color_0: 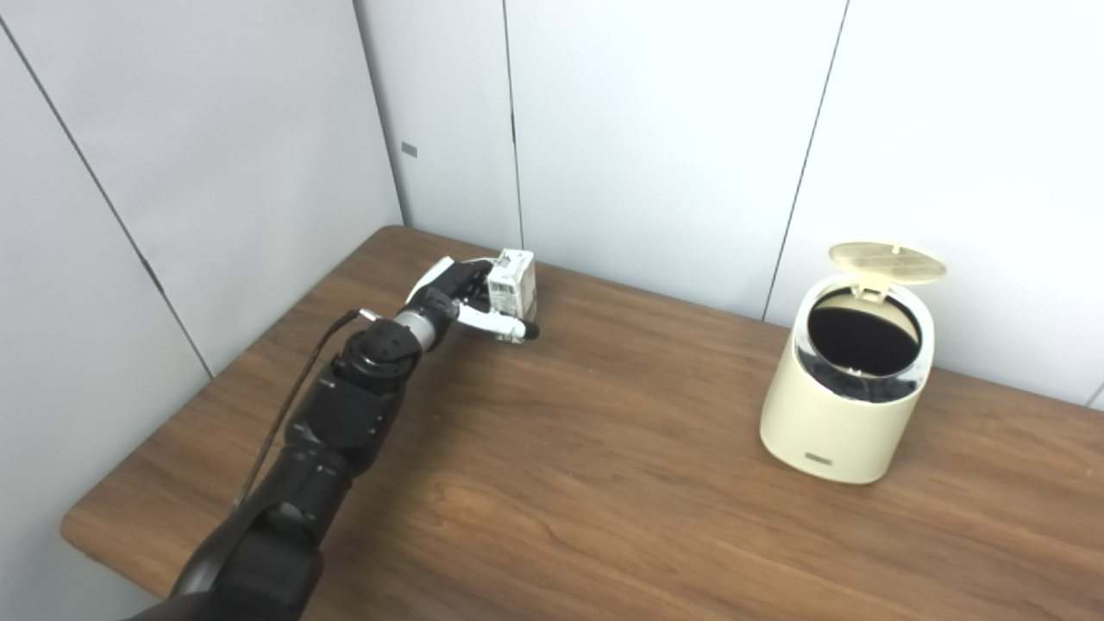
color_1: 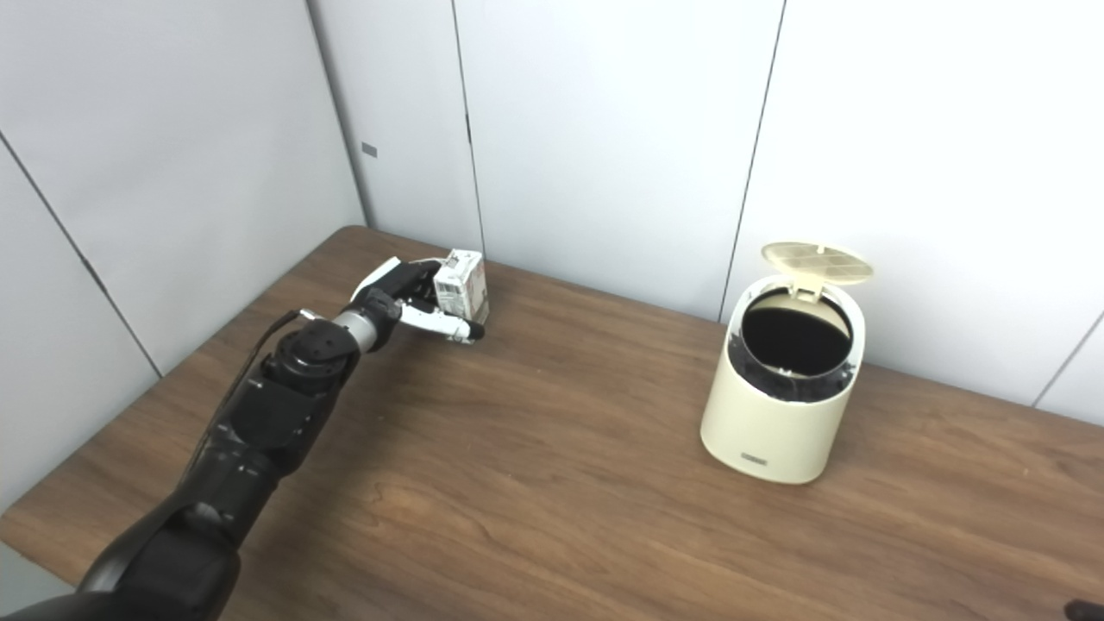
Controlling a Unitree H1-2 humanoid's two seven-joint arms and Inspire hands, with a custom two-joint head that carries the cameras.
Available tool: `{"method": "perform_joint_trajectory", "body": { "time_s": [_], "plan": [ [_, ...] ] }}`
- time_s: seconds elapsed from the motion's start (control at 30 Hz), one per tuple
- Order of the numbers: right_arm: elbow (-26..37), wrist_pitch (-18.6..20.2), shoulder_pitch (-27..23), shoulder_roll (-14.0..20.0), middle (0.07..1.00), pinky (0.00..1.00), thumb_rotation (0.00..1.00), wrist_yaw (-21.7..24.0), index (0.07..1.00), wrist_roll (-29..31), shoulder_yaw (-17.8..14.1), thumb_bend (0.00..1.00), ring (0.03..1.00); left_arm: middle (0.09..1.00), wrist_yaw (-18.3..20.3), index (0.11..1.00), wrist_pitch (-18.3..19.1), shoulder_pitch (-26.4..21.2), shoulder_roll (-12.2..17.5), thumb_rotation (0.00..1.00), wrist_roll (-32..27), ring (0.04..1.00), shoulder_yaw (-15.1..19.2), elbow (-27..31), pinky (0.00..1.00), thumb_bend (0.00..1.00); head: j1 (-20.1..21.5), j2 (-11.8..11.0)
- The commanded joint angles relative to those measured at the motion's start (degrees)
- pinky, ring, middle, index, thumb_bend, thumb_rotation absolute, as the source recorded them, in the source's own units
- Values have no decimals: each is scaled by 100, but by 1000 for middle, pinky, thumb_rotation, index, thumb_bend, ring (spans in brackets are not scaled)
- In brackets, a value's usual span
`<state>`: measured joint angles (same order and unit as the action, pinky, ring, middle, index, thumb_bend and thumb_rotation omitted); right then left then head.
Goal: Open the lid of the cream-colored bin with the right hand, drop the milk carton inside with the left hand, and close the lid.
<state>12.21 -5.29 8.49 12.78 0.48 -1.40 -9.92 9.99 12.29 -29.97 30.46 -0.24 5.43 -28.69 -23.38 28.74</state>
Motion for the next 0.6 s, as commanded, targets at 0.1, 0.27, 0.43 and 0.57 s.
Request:
{"method": "perform_joint_trajectory", "body": {
  "time_s": [0.1, 0.27, 0.43, 0.57],
  "plan": [
    [112, -301, -20, 165, 710, 429, 803, 31, 664, 33, -104, 820, 656, 830, 66, 835, -45, -474, 254, 0, 70, 872, -5, -65, 990, 755, 63, 52],
    [115, -285, 29, 228, 711, 432, 796, 78, 660, 105, -149, 858, 657, 812, 56, 828, -148, -653, 349, 0, 193, 788, -95, -324, 993, 692, 79, 96],
    [115, -258, 55, 272, 713, 436, 797, 87, 664, 71, -133, 846, 660, 763, -133, 790, -290, -676, 327, 0, 301, 778, -75, -502, 877, 713, 79, 112],
    [152, -194, 65, 272, 712, 438, 789, 91, 665, 49, -117, 842, 660, 650, -296, 684, -355, -632, 241, 0, 271, 662, 16, -521, 646, 791, 85, 123]
  ]
}}
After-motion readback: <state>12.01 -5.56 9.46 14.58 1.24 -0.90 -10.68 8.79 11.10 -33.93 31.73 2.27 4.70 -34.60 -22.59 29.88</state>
